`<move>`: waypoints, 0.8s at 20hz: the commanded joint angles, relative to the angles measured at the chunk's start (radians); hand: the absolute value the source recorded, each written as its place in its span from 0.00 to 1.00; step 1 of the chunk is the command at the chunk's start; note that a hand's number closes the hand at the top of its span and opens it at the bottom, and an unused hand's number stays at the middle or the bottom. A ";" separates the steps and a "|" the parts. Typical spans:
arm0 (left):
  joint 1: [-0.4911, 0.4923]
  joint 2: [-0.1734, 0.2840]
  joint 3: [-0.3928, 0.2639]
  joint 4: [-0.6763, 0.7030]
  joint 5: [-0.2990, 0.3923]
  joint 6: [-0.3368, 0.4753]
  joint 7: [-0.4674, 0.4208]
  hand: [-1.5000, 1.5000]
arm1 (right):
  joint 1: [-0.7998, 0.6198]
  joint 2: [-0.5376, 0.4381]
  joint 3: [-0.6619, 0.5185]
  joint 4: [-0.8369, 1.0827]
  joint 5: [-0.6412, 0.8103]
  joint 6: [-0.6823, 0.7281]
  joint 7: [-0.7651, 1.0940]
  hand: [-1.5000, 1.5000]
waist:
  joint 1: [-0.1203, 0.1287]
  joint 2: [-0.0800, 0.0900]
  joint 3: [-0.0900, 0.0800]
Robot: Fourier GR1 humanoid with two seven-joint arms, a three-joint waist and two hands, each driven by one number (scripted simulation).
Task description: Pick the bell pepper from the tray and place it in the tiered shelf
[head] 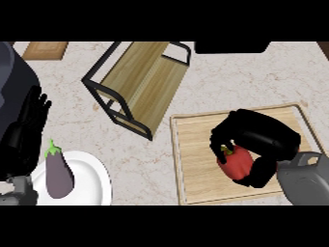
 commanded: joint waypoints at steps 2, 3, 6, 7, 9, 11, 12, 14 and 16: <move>-0.007 0.003 -0.005 -0.027 -0.022 0.017 0.029 0.50 | -0.058 0.107 -0.208 -0.142 -0.217 0.151 0.240 1.00 | -0.003 -0.003 0.001; 0.019 0.006 0.000 -0.012 -0.015 0.001 -0.001 0.50 | -0.096 0.109 -0.252 -0.179 -0.255 0.177 0.291 1.00 | -0.001 -0.003 0.000; -0.012 -0.024 -0.026 0.007 -0.030 0.013 -0.006 0.50 | -0.226 0.112 -0.370 -0.139 -0.339 0.209 0.416 1.00 | 0.011 0.003 0.001; -0.001 0.015 0.008 -0.031 0.009 -0.021 0.030 0.50 | -0.273 0.086 -0.406 -0.137 -0.351 0.215 0.451 1.00 | 0.017 0.002 0.001; -0.019 -0.027 -0.036 -0.007 -0.050 0.021 0.023 0.50 | -0.307 0.146 -0.367 -0.142 -0.356 0.189 0.556 1.00 | 0.018 0.004 0.001; -0.006 0.000 0.003 0.019 -0.001 -0.032 -0.027 0.50 | -0.421 0.129 -0.400 -0.041 -0.359 0.162 0.578 1.00 | 0.026 0.006 0.001; -0.024 -0.042 -0.022 0.048 -0.038 0.010 -0.038 0.50 | -0.400 0.134 -0.390 -0.085 -0.387 0.177 0.617 1.00 | 0.020 0.005 0.001; -0.051 -0.009 -0.005 -0.025 -0.029 0.005 0.051 0.50 | -0.396 0.140 -0.371 0.015 -0.311 0.079 0.534 1.00 | 0.026 0.007 0.002; -0.074 -0.023 -0.012 0.019 -0.039 0.008 0.029 0.50 | -0.498 0.129 -0.395 0.111 -0.317 0.058 0.543 1.00 | 0.026 0.008 0.002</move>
